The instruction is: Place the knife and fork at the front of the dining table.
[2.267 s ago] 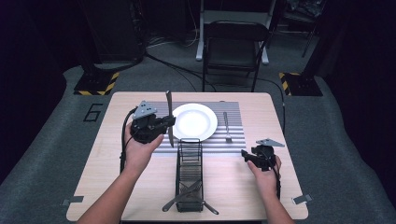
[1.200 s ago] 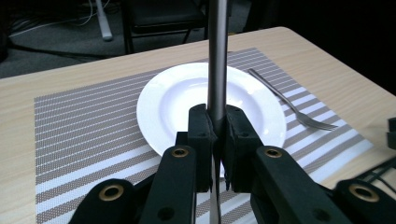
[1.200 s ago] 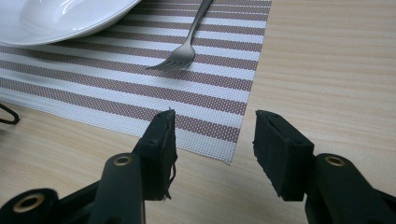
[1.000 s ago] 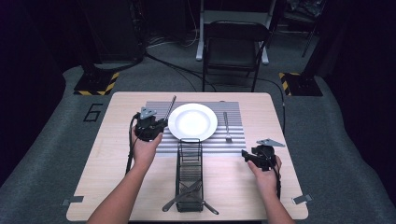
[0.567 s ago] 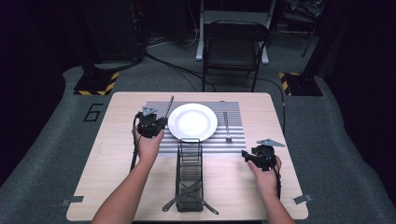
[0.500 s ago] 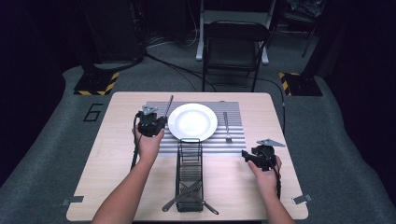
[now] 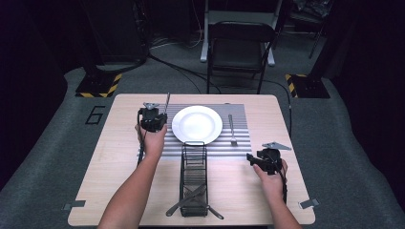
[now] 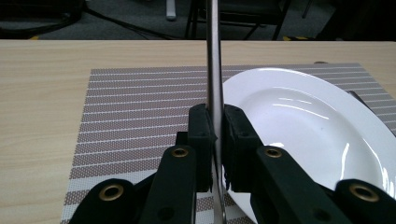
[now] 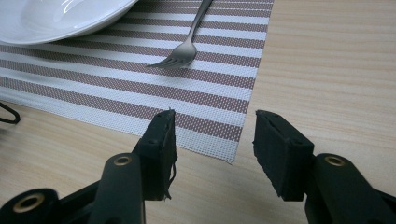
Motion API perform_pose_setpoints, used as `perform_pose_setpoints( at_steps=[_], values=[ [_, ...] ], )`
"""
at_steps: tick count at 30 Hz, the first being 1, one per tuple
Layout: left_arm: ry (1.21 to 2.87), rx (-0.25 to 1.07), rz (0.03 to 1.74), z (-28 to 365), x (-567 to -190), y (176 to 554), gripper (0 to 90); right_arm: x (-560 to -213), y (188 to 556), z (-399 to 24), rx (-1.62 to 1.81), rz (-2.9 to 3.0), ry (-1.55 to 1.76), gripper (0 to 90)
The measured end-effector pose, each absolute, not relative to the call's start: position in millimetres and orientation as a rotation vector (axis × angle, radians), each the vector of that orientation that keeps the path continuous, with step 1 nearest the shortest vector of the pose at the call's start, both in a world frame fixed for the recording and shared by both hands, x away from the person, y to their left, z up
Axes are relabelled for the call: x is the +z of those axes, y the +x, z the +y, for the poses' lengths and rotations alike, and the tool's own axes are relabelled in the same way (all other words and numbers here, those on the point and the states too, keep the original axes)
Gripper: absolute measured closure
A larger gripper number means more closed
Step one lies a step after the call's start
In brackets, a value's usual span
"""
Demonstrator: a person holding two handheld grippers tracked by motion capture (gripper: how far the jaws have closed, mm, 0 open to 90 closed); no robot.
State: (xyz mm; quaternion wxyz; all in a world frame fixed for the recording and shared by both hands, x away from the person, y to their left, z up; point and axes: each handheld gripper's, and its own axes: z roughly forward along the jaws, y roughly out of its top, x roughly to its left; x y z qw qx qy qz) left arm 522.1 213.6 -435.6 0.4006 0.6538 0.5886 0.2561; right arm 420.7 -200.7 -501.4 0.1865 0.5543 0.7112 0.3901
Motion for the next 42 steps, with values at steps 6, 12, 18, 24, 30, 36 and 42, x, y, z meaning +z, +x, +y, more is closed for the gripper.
perform_pose_setpoints(
  at_steps=[6,12,18,24,30,36,42],
  values=[
    [1.623,0.650,1.567,216,-447,530,82.5,-502,421,-199,1.103,2.007,1.557,48.2],
    [1.605,0.660,1.615,217,-456,537,82.5,-502,421,-198,1.104,2.010,1.555,48.2],
    [1.615,0.634,1.655,217,-471,545,82.5,-501,420,-196,1.102,2.008,1.539,48.2],
    [1.596,0.611,1.694,216,-485,552,82.5,-500,421,-195,1.102,2.007,1.529,48.2],
    [1.585,0.596,1.707,219,-492,557,82.5,-501,420,-193,1.101,2.018,1.523,48.2],
    [1.579,0.574,1.729,221,-499,561,82.5,-500,419,-193,1.103,2.013,1.524,48.2],
    [1.595,0.558,1.754,222,-507,564,82.5,-500,419,-194,1.110,2.011,1.534,48.2]
  ],
)
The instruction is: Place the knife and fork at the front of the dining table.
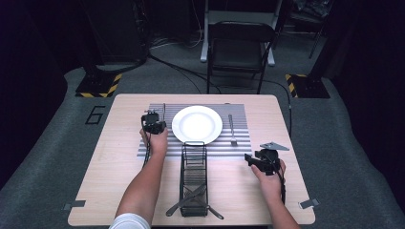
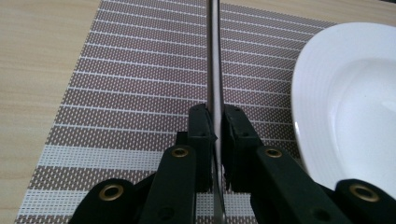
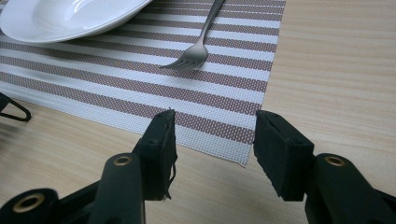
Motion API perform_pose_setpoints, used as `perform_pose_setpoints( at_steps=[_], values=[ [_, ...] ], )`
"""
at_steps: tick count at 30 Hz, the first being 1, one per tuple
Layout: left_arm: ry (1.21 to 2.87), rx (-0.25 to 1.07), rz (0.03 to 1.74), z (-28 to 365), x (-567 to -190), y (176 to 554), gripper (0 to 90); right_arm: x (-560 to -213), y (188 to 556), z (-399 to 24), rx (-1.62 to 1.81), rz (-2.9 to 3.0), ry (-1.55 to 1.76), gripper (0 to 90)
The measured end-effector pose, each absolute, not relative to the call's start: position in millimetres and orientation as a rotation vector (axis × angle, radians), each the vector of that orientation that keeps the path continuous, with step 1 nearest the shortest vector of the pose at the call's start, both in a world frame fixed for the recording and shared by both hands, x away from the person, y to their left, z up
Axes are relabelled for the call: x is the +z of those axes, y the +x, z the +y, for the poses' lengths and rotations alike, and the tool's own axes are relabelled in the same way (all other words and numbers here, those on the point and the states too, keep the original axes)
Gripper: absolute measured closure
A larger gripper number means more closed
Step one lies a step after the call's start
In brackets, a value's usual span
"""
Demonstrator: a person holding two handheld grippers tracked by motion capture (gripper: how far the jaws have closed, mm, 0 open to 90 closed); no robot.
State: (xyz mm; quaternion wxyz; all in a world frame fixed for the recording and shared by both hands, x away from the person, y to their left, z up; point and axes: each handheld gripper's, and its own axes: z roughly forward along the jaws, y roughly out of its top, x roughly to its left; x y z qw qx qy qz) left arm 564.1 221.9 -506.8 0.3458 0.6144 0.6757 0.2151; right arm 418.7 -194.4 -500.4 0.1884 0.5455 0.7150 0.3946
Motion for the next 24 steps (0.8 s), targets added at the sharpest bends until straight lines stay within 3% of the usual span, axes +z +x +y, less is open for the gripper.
perform_pose_setpoints(
  at_steps=[24],
  values=[
    [1.646,0.598,1.744,216.5,-517.2,567.6,82.1,-501.7,420.2,-193.8,1.137,2.016,1.538,48.2]
  ],
)
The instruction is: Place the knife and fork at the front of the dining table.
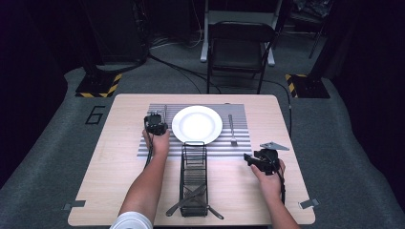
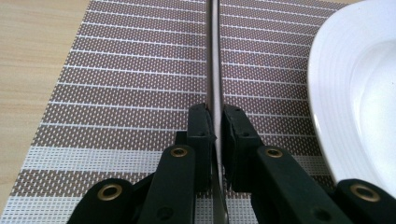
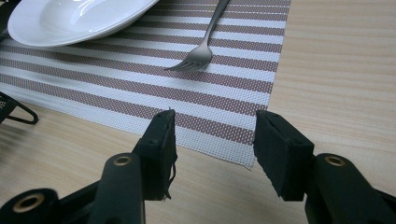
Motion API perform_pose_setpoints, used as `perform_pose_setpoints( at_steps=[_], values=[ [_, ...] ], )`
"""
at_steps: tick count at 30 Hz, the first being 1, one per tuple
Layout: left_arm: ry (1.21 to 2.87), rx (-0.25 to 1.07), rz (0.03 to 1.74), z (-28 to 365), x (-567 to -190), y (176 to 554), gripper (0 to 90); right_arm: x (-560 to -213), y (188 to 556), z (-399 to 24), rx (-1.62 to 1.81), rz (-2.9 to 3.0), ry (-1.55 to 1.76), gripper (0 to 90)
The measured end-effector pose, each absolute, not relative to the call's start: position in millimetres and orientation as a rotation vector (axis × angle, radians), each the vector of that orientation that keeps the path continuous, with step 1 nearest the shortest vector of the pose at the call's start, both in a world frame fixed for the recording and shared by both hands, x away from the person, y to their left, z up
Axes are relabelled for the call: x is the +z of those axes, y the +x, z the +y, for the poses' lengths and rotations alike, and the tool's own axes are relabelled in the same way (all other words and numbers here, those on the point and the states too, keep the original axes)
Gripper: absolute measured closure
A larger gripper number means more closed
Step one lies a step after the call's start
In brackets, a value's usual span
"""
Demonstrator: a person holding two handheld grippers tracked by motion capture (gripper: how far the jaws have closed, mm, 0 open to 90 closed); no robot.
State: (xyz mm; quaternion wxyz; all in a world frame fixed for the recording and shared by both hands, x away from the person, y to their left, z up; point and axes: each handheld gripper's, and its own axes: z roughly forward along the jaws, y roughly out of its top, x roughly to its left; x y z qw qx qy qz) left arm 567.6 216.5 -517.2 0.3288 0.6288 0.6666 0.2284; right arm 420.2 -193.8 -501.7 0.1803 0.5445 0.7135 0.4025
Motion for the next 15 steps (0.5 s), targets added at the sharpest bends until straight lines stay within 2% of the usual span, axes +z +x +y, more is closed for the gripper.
perform_pose_setpoints(
  at_steps=[15],
  values=[
    [1.642,0.585,1.747,217.6,-516.9,568.2,81.5,-503.3,422.0,-194.8,1.141,2.014,1.553,48.1]
  ],
)
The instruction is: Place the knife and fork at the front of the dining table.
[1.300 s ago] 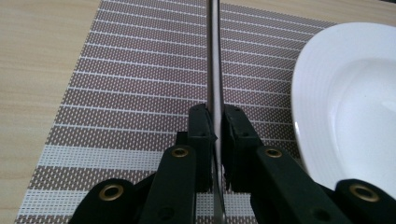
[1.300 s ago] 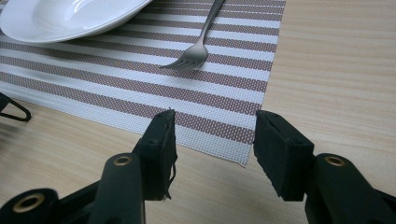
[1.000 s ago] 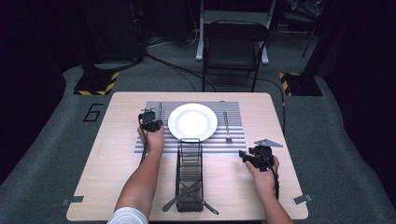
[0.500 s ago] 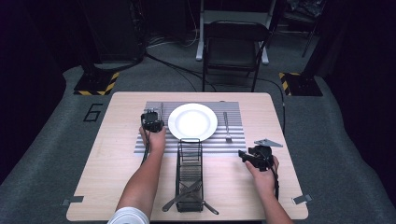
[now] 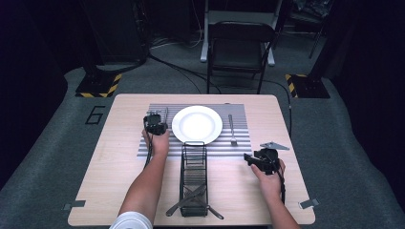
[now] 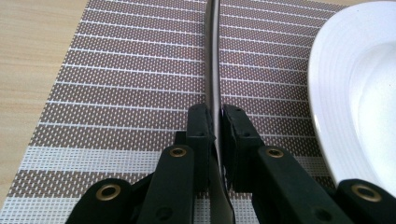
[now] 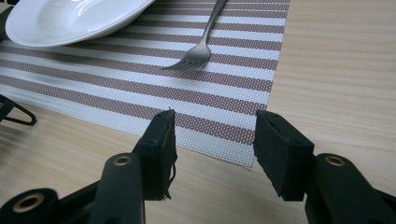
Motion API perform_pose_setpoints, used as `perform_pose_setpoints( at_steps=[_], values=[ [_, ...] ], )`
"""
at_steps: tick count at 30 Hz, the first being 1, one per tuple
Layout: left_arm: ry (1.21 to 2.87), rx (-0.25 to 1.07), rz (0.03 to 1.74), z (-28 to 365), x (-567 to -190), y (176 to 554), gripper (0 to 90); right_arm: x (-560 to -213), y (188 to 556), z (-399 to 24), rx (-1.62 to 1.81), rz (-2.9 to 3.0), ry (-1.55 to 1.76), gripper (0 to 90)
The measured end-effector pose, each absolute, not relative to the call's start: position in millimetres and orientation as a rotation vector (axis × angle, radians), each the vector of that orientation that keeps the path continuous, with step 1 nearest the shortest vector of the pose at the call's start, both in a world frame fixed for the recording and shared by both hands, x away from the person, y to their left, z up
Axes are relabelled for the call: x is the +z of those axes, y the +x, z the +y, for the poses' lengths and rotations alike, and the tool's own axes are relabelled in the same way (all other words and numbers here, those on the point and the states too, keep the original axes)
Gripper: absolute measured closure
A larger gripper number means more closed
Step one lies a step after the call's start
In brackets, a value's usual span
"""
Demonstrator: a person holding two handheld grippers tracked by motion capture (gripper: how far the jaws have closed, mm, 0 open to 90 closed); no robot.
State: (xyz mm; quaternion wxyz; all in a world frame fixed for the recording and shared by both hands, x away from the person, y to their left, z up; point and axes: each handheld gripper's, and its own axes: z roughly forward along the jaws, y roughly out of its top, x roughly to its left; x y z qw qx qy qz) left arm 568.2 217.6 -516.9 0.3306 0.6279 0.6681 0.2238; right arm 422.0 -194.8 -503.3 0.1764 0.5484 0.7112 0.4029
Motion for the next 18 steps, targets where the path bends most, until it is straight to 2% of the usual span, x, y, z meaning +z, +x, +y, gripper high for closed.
perform_pose_setpoints(
  at_steps=[18],
  values=[
    [1.634,0.578,1.740,218.9,-517.5,568.0,80.9,-503.6,422.3,-195.1,1.150,2.015,1.555,48.1]
  ],
)
